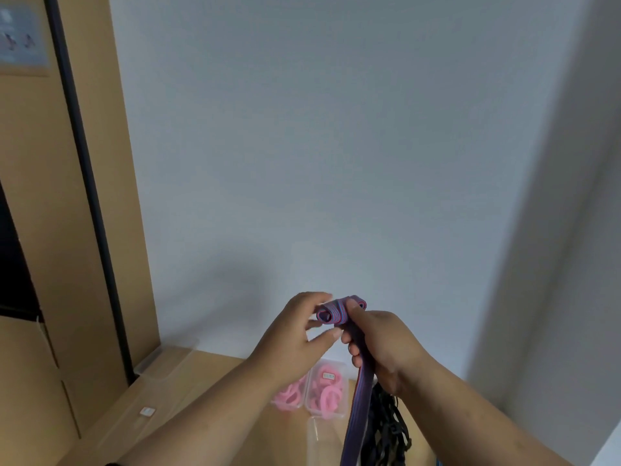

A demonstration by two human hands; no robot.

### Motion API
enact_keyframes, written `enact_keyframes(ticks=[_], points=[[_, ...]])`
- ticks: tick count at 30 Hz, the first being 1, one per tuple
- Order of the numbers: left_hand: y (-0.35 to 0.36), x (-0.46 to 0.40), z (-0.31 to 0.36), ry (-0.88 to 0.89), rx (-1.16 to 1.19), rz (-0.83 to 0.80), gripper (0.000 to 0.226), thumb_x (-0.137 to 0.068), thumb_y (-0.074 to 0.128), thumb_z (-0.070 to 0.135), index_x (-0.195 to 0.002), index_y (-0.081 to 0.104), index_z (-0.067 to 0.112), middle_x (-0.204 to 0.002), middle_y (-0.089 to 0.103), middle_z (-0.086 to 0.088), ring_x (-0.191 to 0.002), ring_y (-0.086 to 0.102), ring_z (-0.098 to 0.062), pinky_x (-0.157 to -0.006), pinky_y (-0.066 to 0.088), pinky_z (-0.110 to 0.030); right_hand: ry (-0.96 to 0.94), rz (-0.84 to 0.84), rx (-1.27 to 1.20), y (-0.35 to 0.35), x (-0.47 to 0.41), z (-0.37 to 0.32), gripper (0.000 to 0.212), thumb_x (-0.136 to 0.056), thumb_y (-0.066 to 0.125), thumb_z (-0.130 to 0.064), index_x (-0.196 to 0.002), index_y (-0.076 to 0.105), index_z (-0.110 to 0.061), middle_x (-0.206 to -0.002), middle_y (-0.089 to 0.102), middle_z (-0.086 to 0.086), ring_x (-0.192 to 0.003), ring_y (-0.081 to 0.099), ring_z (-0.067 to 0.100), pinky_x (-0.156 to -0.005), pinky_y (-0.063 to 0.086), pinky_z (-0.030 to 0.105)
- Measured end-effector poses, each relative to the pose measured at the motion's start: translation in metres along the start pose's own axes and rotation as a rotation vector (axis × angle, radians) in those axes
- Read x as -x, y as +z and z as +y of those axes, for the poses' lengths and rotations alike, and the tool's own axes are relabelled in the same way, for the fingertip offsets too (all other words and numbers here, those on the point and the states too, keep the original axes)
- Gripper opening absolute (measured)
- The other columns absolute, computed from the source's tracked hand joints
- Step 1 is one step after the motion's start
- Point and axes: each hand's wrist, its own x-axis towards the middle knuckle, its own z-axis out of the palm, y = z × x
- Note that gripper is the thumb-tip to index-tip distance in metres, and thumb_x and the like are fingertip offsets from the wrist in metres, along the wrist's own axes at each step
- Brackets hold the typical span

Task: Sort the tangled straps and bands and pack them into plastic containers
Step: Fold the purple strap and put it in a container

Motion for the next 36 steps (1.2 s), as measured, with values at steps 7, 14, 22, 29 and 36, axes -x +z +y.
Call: enact_keyframes(ticks=[7,14,22,29,36], points=[[-0.006,-0.002,0.019,-0.492,0.523,-0.154,0.023,-0.100,0.059,0.028,-0.097,0.067,0.007,-0.081,0.071,-0.007,-0.078,0.072,-0.022,-0.077,0.059,-0.039,-0.098,-0.076,0.140,0.001,0.005,0.000,0.046,-0.105,0.048,-0.035,-0.081,0.068,-0.002,-0.069,0.061,0.014,-0.050,0.049,0.020,-0.052,0.045,0.027],[-0.003,-0.005,0.008,-0.353,0.176,-0.018,0.006,-0.092,0.067,0.019,-0.088,0.069,0.015,-0.078,0.071,0.000,-0.076,0.074,-0.016,-0.074,0.061,-0.037,0.041,-0.049,0.113,0.003,0.007,0.003,0.042,-0.105,0.051,-0.028,-0.094,0.067,0.008,-0.059,0.058,0.006,-0.040,0.045,0.014,-0.041,0.040,0.022],[-0.009,-0.001,-0.013,0.102,-0.543,-0.049,0.021,-0.099,0.052,0.034,-0.108,0.061,0.018,-0.093,0.059,0.002,-0.085,0.055,-0.019,-0.075,0.047,-0.036,0.185,-0.065,-0.019,0.000,0.004,-0.002,0.059,-0.102,0.047,-0.052,-0.083,0.070,-0.001,-0.059,0.051,0.002,-0.045,0.039,0.014,-0.042,0.033,0.023],[-0.010,0.004,-0.025,0.231,-0.420,-0.020,0.031,-0.089,0.061,0.022,-0.119,0.065,0.021,-0.113,0.062,0.009,-0.096,0.059,-0.006,-0.081,0.049,-0.023,0.178,-0.046,-0.087,0.001,0.001,0.004,0.046,-0.100,0.057,-0.041,-0.081,0.068,0.000,-0.058,0.054,0.003,-0.047,0.041,0.015,-0.042,0.037,0.025],[-0.005,0.004,-0.003,-0.462,0.551,-0.093,0.021,-0.096,0.064,0.018,-0.116,0.061,0.012,-0.105,0.063,-0.011,-0.073,0.068,-0.022,-0.068,0.058,-0.036,0.002,-0.075,-0.032,-0.002,-0.003,0.004,0.035,-0.103,0.055,-0.026,-0.080,0.065,-0.002,-0.064,0.059,0.006,-0.047,0.048,0.014,-0.047,0.045,0.024]])
